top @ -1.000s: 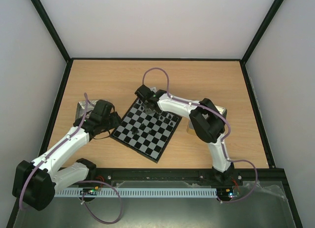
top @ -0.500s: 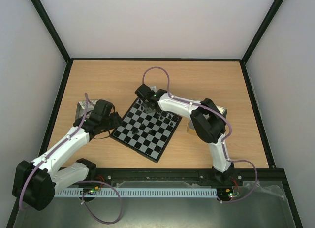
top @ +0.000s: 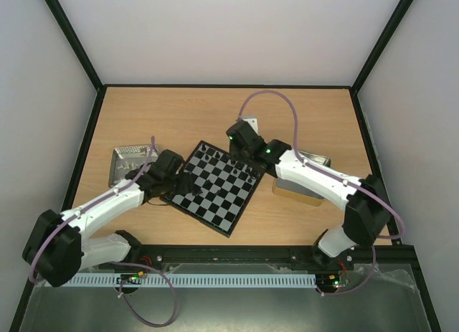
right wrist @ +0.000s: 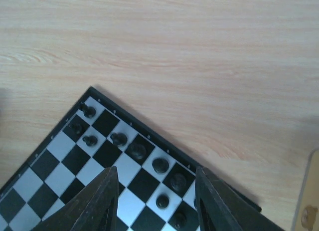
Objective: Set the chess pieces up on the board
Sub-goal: Pick up the chess piece from the chessboard.
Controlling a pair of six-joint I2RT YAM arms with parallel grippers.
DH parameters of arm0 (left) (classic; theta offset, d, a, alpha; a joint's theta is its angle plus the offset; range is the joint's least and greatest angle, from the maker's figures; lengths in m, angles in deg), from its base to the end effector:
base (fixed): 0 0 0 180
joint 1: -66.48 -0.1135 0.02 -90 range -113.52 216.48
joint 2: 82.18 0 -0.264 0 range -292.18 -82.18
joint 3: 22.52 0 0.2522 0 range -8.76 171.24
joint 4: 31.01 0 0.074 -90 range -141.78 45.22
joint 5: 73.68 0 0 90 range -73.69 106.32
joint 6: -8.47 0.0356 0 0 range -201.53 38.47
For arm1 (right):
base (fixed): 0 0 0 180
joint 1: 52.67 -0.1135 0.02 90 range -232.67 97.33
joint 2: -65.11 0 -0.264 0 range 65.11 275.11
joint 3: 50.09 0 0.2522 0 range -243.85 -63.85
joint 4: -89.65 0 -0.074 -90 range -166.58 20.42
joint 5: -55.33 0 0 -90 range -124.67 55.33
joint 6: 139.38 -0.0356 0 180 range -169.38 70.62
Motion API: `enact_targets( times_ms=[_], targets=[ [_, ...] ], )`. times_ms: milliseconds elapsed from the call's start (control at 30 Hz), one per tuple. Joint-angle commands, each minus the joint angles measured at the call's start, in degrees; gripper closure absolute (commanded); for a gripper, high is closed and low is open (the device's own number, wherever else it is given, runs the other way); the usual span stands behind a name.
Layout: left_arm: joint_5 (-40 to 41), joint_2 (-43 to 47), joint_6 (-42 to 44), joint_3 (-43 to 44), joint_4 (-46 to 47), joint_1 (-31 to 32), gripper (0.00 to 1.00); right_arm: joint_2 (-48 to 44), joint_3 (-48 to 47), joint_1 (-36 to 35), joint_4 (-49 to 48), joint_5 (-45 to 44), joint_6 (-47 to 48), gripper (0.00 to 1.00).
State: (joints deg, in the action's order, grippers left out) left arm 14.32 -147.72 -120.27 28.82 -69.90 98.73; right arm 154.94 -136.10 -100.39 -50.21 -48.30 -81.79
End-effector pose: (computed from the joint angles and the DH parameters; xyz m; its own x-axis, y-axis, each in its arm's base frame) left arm 0.1862 -0.1190 0.2043 -0.8723 -0.1891 -0.4510 0.0066 0.9175 -0.3976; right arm 0.2410 0.2526 0.2853 -0.7185 -0.0159 -0.6954 -0.2604 0.9332 0.2477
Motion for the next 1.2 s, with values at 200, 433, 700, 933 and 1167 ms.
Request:
enact_targets(
  times_ms=[200, 433, 700, 933, 1167],
  targets=[
    [0.02, -11.48, 5.55, 4.95, -0.26, 5.76, 0.47, -12.23, 11.66, 0.17, -4.99, 1.76, -5.87, 0.57],
    [2.35, -15.85, 1.37, 6.02, -0.57, 6.50, 0.65, -12.09, 12.72, 0.13, -5.82, 4.16, -6.82, 0.58],
    [3.74, -17.32, 0.15, 6.08, 0.59, 6.51, 0.76, -12.04, 13.63, 0.11, -6.68, 5.10, -7.26, 0.58],
    [4.17, -19.39, -0.36, 5.96, 0.85, 6.55, 0.78, -12.30, 14.29, 0.16, -7.07, 5.57, -7.63, 0.58],
    [4.67, -18.35, -2.06, 5.53, 1.64, 6.51, 0.91, -13.27, 16.45, 0.05, -10.31, 10.42, -6.79, 0.58]
  ],
)
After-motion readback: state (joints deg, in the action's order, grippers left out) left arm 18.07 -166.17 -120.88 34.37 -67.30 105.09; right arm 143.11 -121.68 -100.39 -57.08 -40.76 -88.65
